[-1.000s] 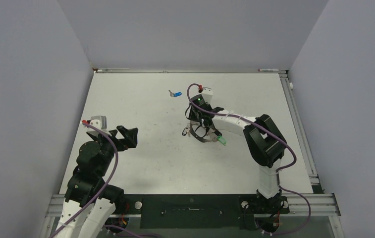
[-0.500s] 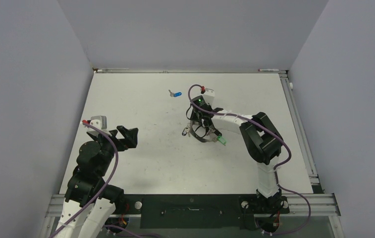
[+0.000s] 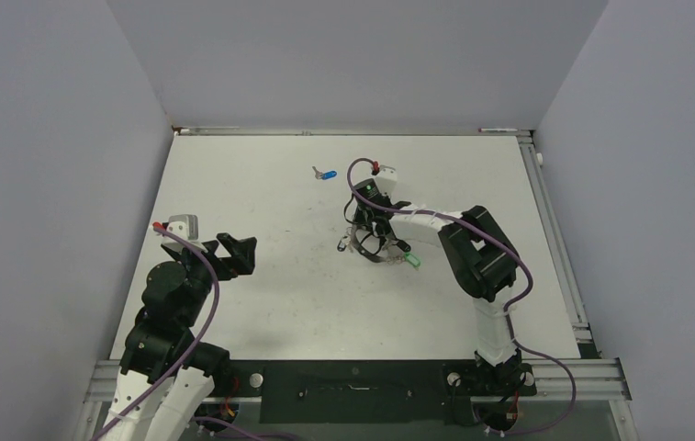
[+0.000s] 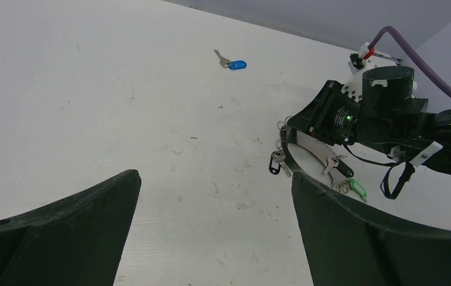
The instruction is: Put the keys on the keyring
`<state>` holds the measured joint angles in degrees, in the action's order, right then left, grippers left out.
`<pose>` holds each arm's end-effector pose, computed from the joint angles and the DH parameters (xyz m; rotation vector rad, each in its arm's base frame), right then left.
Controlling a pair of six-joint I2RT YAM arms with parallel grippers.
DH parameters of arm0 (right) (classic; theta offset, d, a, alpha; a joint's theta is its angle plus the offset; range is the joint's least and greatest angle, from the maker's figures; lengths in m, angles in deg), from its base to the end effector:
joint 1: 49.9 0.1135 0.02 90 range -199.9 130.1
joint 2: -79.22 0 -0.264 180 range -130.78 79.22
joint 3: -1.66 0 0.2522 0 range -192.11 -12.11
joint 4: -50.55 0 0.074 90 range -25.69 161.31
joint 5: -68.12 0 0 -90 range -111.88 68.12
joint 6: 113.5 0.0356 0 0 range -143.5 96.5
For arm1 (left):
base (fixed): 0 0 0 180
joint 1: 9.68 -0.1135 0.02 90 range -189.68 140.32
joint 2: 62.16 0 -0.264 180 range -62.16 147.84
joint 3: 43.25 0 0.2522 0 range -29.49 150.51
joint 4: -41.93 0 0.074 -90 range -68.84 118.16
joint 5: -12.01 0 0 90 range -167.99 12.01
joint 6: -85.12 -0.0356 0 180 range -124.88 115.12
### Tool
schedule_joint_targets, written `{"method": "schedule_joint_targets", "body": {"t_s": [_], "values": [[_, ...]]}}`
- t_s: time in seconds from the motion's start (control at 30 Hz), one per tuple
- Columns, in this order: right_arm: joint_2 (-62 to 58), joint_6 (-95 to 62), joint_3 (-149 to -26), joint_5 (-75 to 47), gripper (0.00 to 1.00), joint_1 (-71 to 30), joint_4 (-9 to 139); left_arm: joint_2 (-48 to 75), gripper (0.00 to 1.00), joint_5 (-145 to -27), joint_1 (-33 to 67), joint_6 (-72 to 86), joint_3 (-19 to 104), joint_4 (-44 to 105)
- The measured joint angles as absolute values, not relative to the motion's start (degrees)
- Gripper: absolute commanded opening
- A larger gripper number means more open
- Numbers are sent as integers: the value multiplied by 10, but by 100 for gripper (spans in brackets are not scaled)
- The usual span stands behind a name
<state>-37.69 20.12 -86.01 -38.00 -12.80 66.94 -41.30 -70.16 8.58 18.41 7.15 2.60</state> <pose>0.3531 0.2546 0.1484 0.2695 2.3419 0.3675 0.0969 -0.0269 0.3133 -0.1781 1.7489 -0.4120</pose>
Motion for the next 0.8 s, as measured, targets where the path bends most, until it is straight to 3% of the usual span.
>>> {"method": "schedule_joint_targets", "body": {"t_s": [0.8], "values": [[-397,189,-899,-373,8,-128,684,-409,97,-708,86,184,71,26]]}}
